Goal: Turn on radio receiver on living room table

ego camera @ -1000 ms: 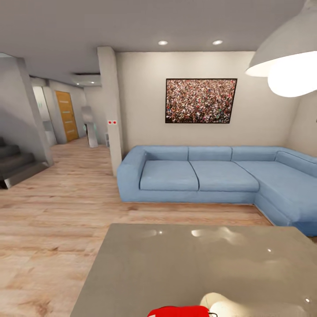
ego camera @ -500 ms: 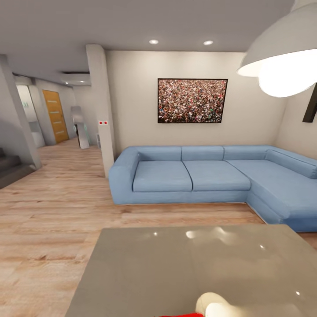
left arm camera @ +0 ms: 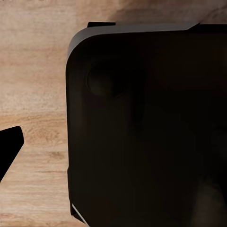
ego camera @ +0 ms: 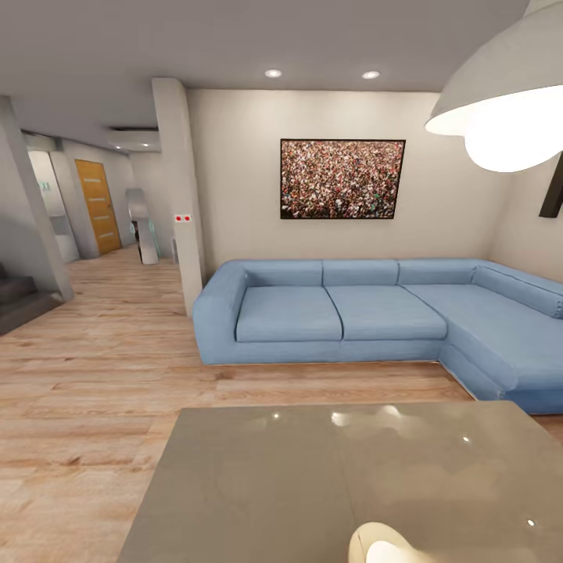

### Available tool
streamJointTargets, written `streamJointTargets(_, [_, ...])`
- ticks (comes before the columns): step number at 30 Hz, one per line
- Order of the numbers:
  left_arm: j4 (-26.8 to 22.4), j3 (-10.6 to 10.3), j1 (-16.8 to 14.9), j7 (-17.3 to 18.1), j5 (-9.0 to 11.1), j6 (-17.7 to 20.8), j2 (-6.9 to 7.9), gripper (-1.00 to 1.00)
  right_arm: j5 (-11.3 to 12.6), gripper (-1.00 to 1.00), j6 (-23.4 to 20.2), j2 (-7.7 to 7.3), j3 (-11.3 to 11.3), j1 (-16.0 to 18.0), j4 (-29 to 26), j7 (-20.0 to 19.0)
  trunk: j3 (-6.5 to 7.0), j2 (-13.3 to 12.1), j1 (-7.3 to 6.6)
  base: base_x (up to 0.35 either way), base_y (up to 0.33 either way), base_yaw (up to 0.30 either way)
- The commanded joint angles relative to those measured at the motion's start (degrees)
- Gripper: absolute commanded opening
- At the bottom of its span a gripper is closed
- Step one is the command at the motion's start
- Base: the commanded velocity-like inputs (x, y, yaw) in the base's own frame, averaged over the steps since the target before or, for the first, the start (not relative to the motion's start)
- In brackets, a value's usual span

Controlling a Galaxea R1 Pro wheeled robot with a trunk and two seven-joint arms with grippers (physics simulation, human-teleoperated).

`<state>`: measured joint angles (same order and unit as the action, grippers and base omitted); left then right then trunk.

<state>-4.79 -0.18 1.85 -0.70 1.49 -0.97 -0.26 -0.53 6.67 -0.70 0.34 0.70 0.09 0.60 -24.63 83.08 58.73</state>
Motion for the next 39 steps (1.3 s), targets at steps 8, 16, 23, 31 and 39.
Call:
streamJointTargets(8, [-0.12,0.15,0.00,0.00,0.00,0.00,-0.12,1.00,0.02,1.00,0.00,0.00,-0.03,0.00,0.00,0.01,0.00,0.00,0.00,0.000,0.000,0.000])
streamJointTargets(16, [-0.13,0.13,0.00,0.00,-0.05,0.12,-0.27,1.00,0.04,1.00,0.01,0.00,-0.08,0.00,0.00,0.02,0.36,-0.80,-0.44,0.000,0.000,0.000])
streamJointTargets(23, [-0.04,0.01,0.00,-0.08,-0.08,0.18,-0.55,1.00,0.17,1.00,-0.10,0.07,-0.12,0.00,0.00,0.02,1.62,-3.61,-1.98,0.000,0.000,0.000])
streamJointTargets(31, [-0.04,0.00,0.00,-0.09,-0.05,0.18,-0.53,1.00,0.31,1.00,-0.20,0.09,-0.17,0.00,0.00,0.02,3.05,-6.82,-3.73,0.000,0.000,0.000])
streamJointTargets(39, [-0.04,0.00,0.00,-0.06,0.00,0.18,-0.48,1.00,0.25,1.00,-0.11,0.09,-0.12,0.00,0.00,0.02,4.48,-10.03,-5.49,0.000,0.000,0.000])
